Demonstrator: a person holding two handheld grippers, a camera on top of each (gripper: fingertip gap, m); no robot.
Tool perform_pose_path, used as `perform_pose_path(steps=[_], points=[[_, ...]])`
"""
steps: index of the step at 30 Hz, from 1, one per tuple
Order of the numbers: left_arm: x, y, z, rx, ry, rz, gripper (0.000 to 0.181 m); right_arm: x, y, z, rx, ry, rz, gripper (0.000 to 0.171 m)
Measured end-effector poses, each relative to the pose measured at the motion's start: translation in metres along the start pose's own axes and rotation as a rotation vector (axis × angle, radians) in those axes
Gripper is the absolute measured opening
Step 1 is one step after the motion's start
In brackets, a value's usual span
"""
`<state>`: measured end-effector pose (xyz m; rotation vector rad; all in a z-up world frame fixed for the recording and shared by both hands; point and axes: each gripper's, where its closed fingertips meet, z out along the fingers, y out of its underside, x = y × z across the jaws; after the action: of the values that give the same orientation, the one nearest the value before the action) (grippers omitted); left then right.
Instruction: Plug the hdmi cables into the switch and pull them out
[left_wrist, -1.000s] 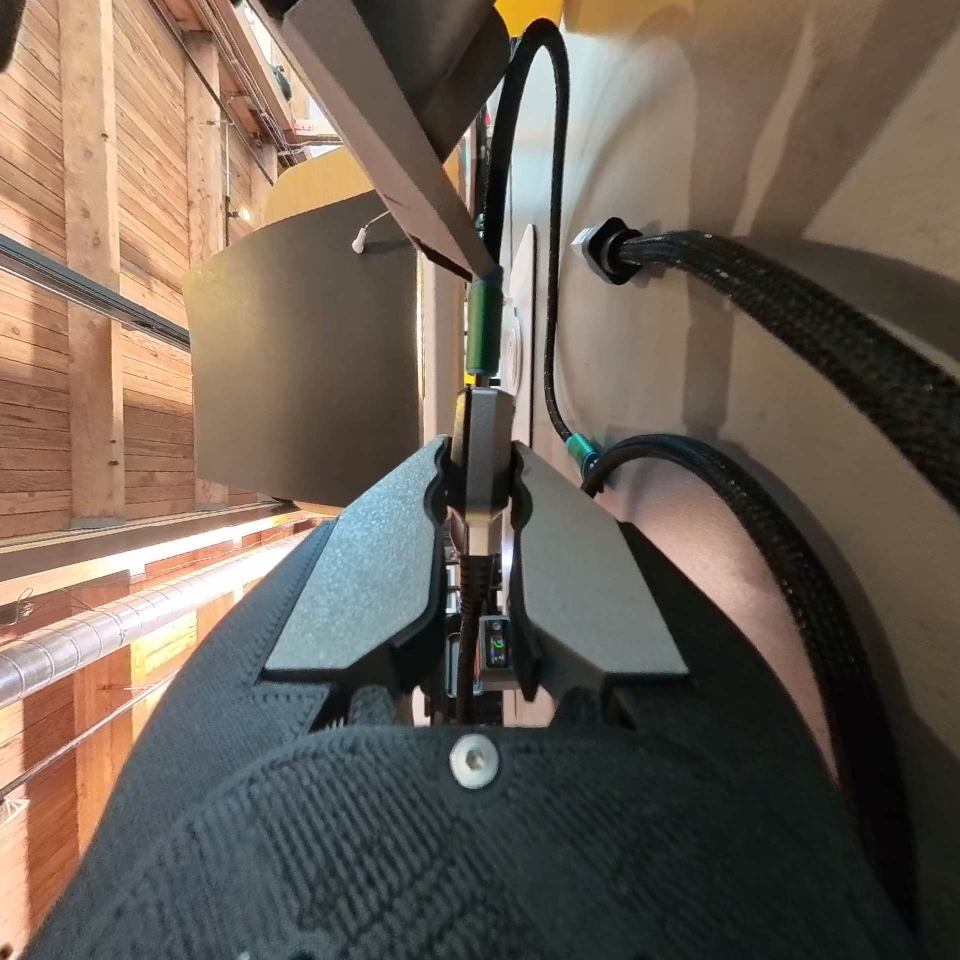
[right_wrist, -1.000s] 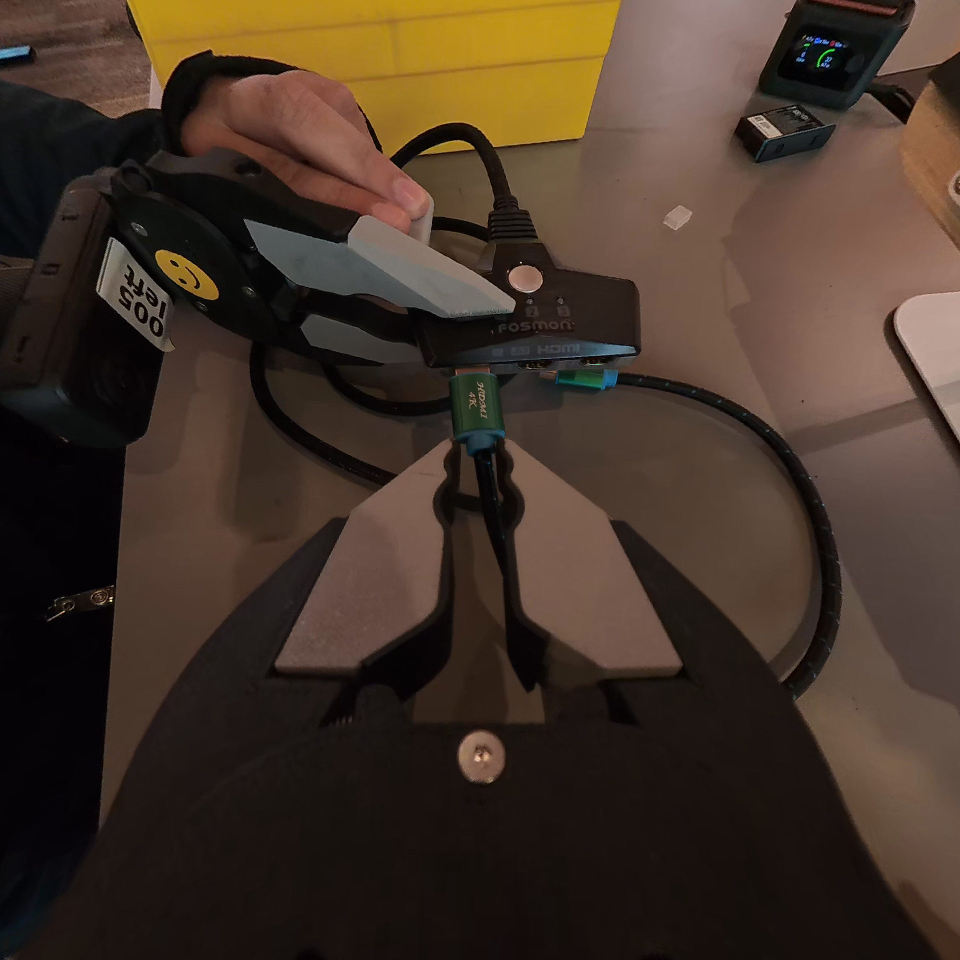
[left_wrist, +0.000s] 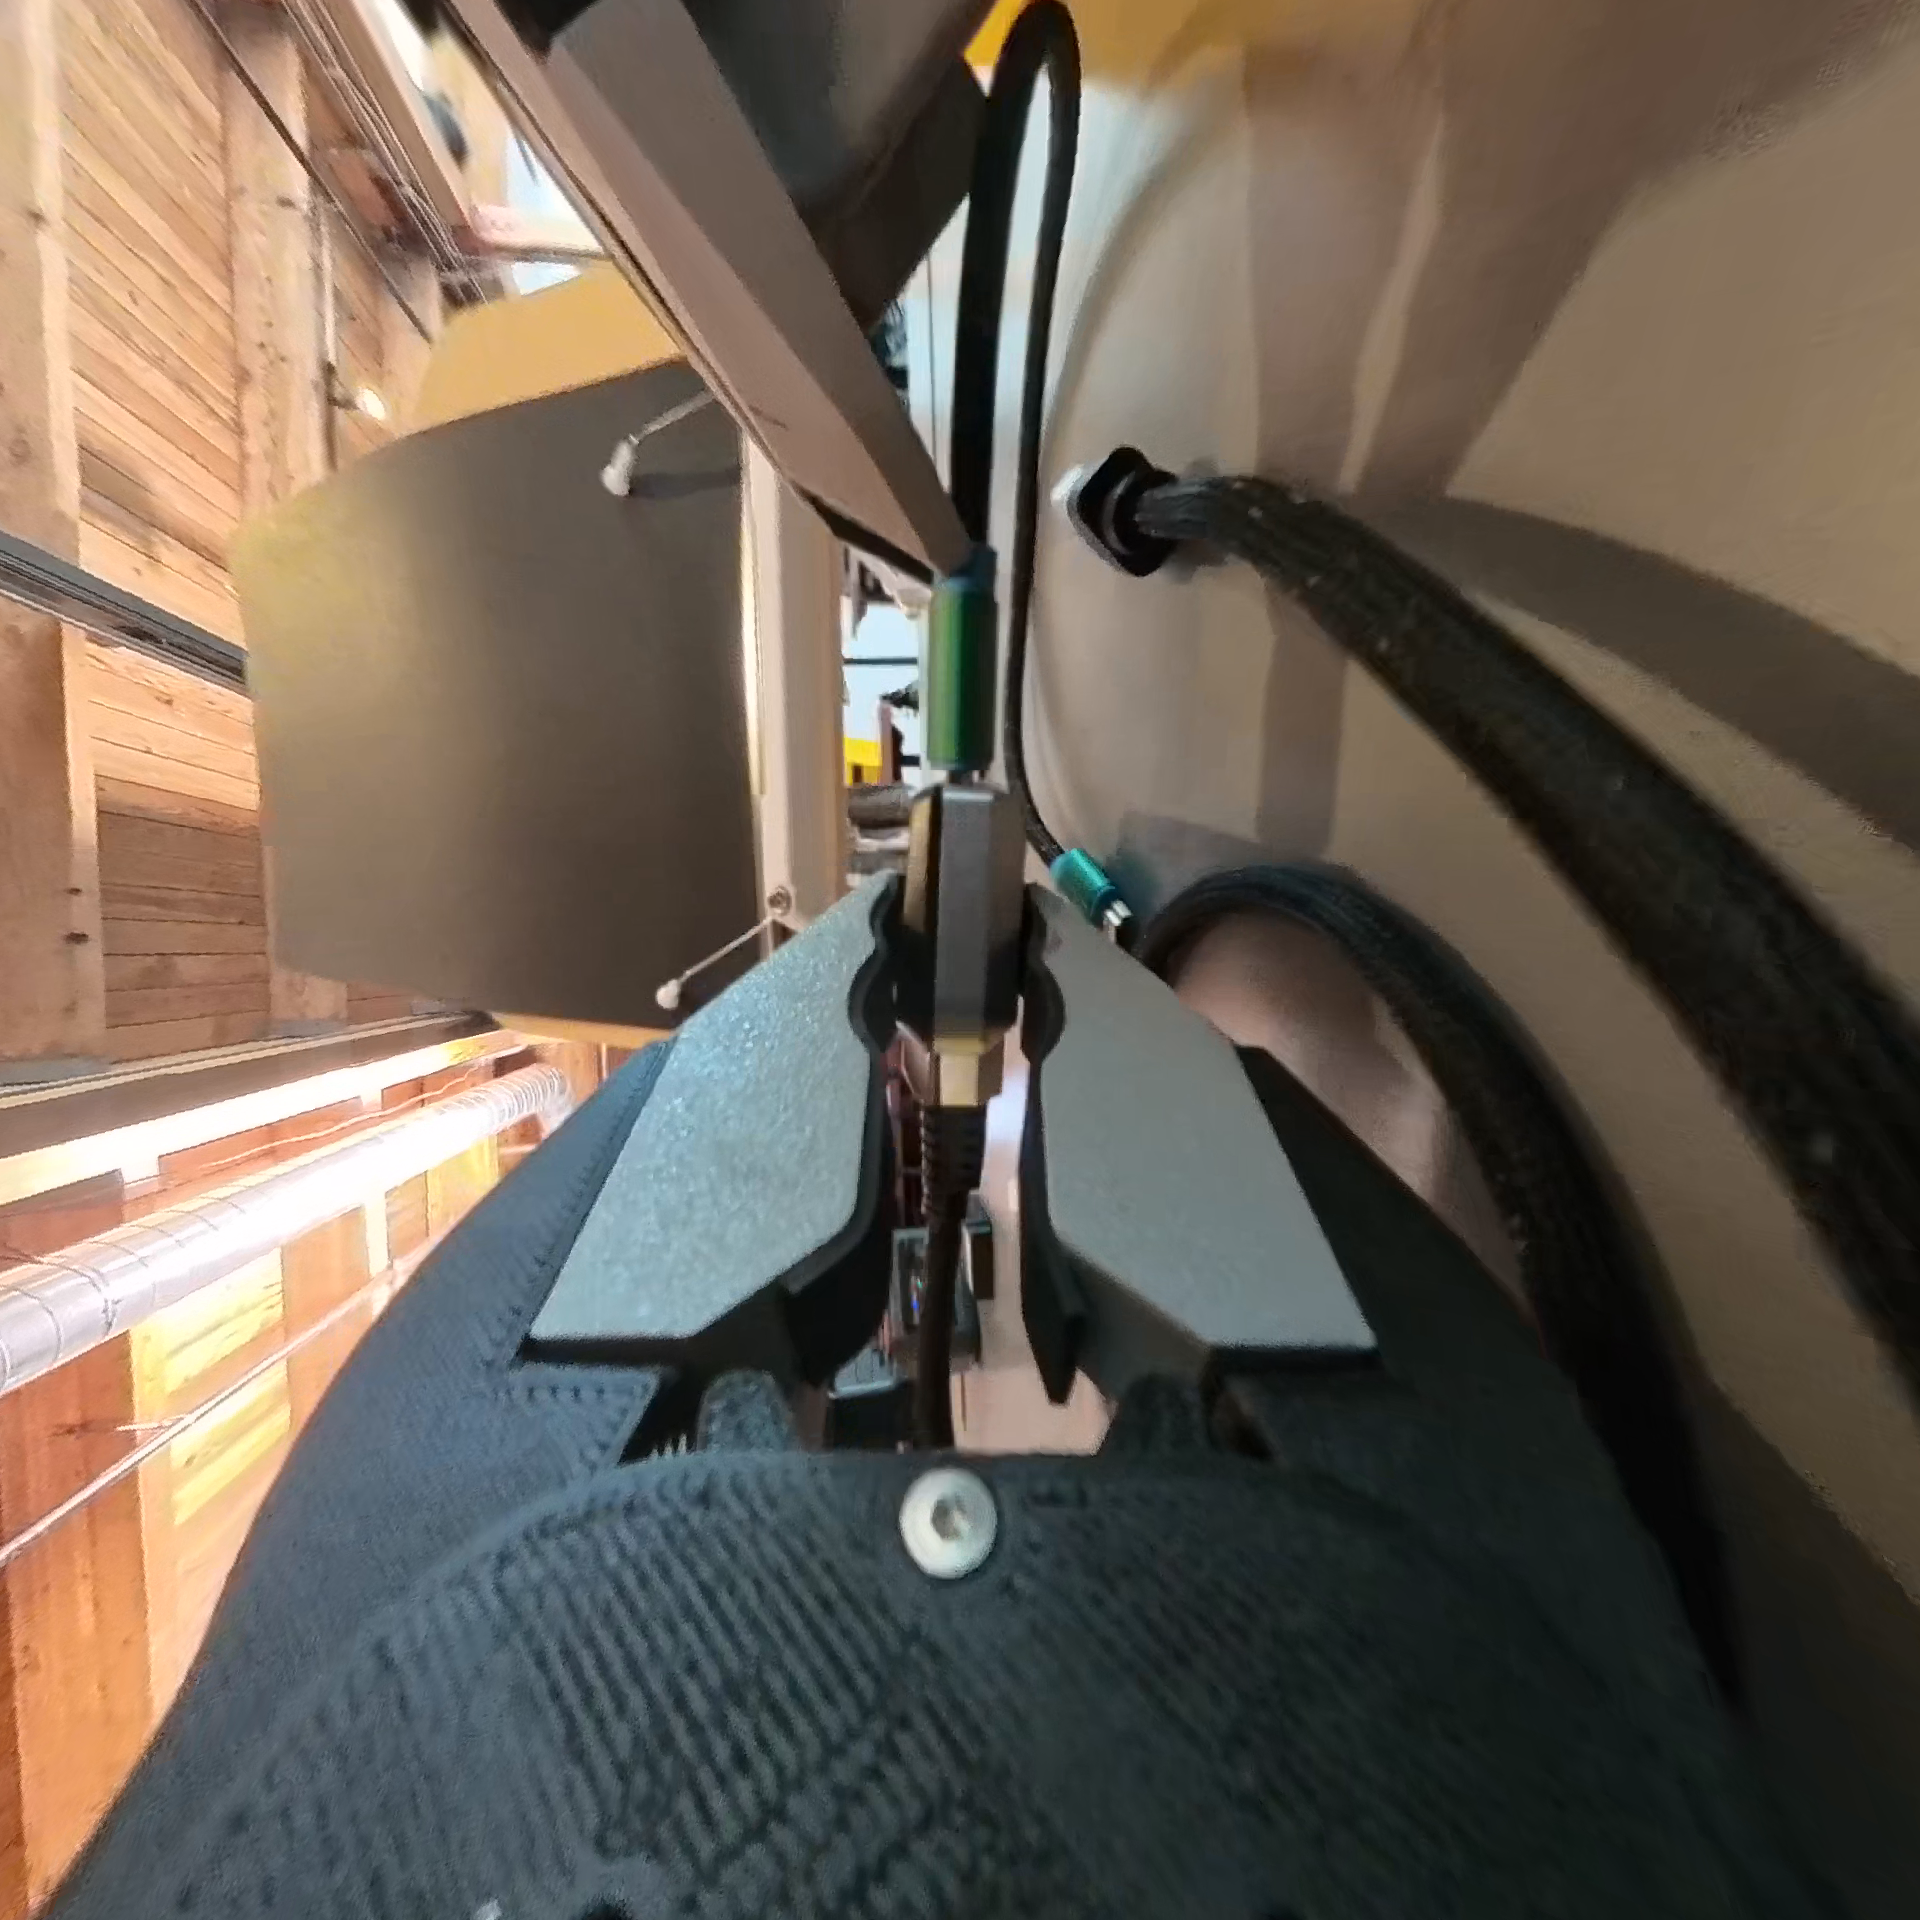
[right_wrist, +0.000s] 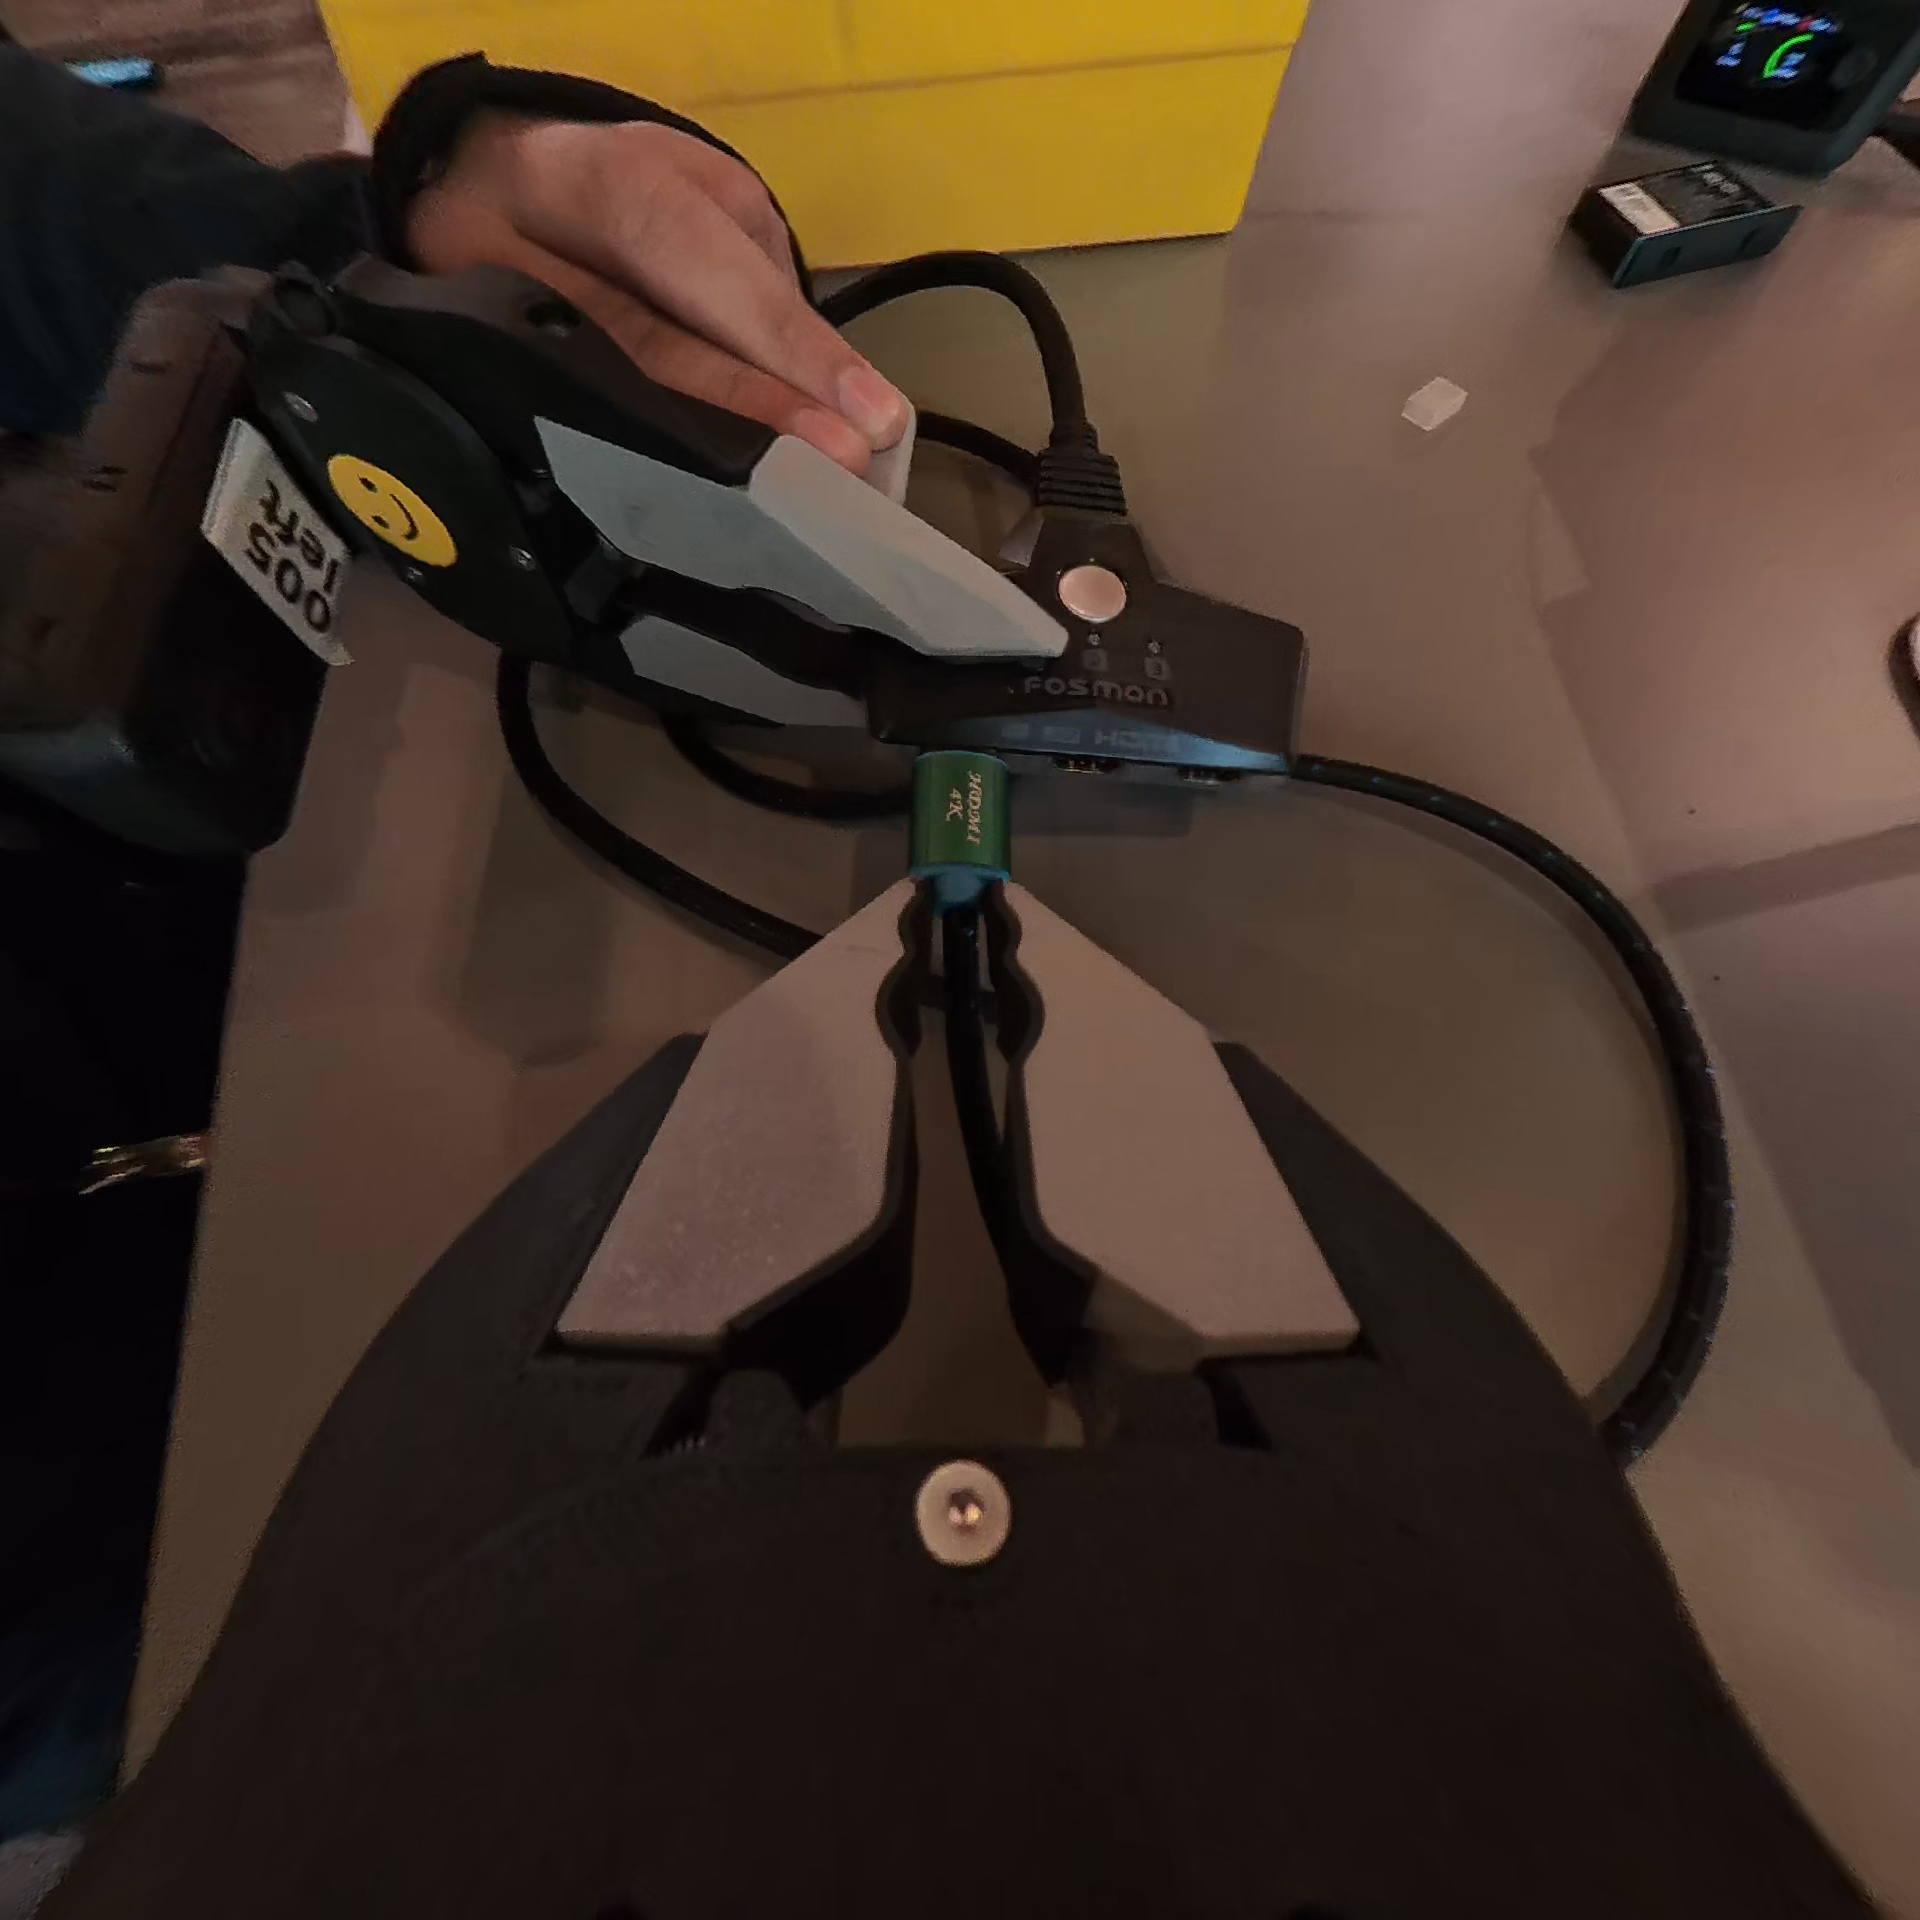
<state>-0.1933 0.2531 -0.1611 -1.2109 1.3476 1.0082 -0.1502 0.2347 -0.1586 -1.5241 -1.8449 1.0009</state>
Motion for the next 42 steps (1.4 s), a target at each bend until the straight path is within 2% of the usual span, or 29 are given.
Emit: perform_pose_path(steps=[3,5,8,11,13,14,17,20,24,25,27,29,31,33,35,38,39,42], points=[[0.004,0.006,0.009,-0.041,0.036,-0.022,0.018,0.01,0.0,0.002,-0.026,0.092,-0.063,0.009],[0.001,0.007,0.008,-0.031,0.044,-0.075,0.018,0.016,-0.007,-0.003,-0.006,0.182,-0.127,0.033],[-0.001,0.004,0.005,-0.012,0.053,-0.146,0.018,0.014,-0.015,-0.005,0.016,0.268,-0.263,0.056],[0.002,-0.005,0.003,0.042,0.103,-0.252,0.018,0.009,-0.019,0.005,-0.03,0.39,-0.455,0.048],[0.001,-0.017,-0.003,0.113,0.142,-0.329,0.018,0.004,-0.019,0.013,-0.087,0.463,-0.608,0.026],[0.001,-0.017,-0.003,0.113,0.149,-0.346,0.019,0.002,-0.019,0.016,-0.113,0.494,-0.684,0.021],[-0.003,-0.014,-0.005,0.132,0.147,-0.403,0.02,0.002,-0.023,0.018,-0.145,0.596,-0.847,0.013],[-0.004,-0.008,-0.004,0.135,0.174,-0.492,0.023,0.007,-0.022,0.014,-0.178,0.614,-0.818,0.008],[-0.005,-0.001,-0.006,0.116,0.144,-0.435,0.019,0.007,-0.02,0.006,-0.097,0.534,-0.726,0.009],[-0.005,-0.001,-0.007,0.11,0.155,-0.43,0.019,0.006,-0.02,0.007,-0.079,0.51,-0.706,0.012],[-0.01,-0.004,-0.009,0.133,0.138,-0.439,0.019,0.006,-0.02,0.01,-0.069,0.511,-0.707,0.03],[-0.009,-0.009,-0.009,0.153,0.161,-0.46,0.019,0.011,-0.017,0.016,-0.13,0.556,-0.743,0.035],[-0.006,-0.017,-0.012,0.191,0.195,-0.476,0.019,0.016,-0.017,0.02,-0.193,0.635,-0.812,0.02],[-0.006,-0.017,-0.012,0.194,0.184,-0.477,0.019,0.021,-0.019,0.019,-0.248,0.711,-0.872,0.019],[-0.01,-0.016,-0.012,0.206,0.172,-0.502,0.019,0.021,-0.021,0.017,-0.253,0.725,-0.849,0.019],[-0.035,-0.017,-0.024,0.29,0.12,-0.61,0.022,0.026,-0.031,0.004,-0.199,0.769,-0.805,0.019],[-0.045,-0.013,-0.029,0.316,0.104,-0.679,0.015,0.029,-0.032,0.0,-0.186,0.779,-0.781,0.019],[-0.074,0.006,-0.044,0.394,0.069,-0.886,0.009,0.042,-0.034,-0.023,-0.144,0.842,-0.678,0.019]])
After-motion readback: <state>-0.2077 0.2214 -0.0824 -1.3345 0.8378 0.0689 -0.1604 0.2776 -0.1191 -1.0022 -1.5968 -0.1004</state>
